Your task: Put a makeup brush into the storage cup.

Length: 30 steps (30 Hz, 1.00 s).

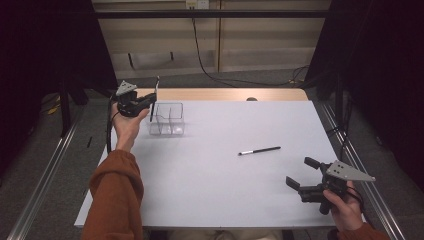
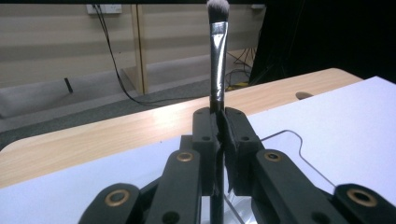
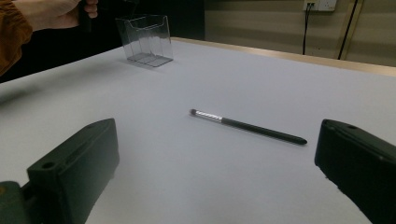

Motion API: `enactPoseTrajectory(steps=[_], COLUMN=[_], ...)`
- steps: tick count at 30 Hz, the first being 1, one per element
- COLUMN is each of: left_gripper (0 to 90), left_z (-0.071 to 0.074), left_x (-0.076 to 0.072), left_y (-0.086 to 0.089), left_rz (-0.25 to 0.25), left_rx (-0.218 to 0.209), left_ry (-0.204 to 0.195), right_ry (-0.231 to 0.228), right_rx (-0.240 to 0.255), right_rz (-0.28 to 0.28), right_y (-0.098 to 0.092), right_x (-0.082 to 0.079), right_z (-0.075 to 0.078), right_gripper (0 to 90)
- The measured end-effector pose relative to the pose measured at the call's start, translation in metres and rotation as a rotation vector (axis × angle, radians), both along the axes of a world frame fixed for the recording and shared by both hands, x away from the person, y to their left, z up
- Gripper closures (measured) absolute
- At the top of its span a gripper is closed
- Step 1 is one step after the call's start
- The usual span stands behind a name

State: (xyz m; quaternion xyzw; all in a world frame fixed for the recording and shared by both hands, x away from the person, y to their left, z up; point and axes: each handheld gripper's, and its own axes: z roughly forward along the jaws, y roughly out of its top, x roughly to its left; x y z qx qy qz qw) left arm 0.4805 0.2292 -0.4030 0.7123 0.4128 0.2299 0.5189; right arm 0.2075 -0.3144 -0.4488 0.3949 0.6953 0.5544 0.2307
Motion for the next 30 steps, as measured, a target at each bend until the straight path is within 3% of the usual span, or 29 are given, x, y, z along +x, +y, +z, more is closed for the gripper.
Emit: enactPoseTrajectory(steps=[11,22,23,25,29,30], left_gripper=[84.1,83.9,83.7,81.8,74.3,72.2], left_z=[-0.0033,-0.0076,-0.0071,-0.006,-0.0048,-0.0049], left_x=[0.001,0.0001,-0.0003,-0.0012,-0.0011,-0.0012], left_y=[-0.0007,0.0019,0.0014,0.0003,-0.0017,-0.0011], left_rz=[-0.003,0.013,0.025,0.032,0.036,0.026], left_rx=[0.031,0.031,0.049,0.024,0.031,0.016], left_ry=[0.006,0.022,0.022,0.017,0.008,0.008], right_ry=[0.003,0.004,0.005,0.004,0.003,0.003], right_rx=[0.001,0.0,0.0,0.0,-0.004,-0.002], right_rz=[0.002,0.003,0.003,0.002,0.004,0.004], right_y=[0.0005,0.0008,0.0009,0.0008,0.0009,0.0008], right_x=[0.0003,0.0005,0.0006,0.0006,0.0008,0.0005], right_z=[-0.0001,-0.0001,-0.0002,-0.0001,-0.0003,-0.0001], right_gripper=[0.0,0.0,0.0,0.0,0.0,0.0])
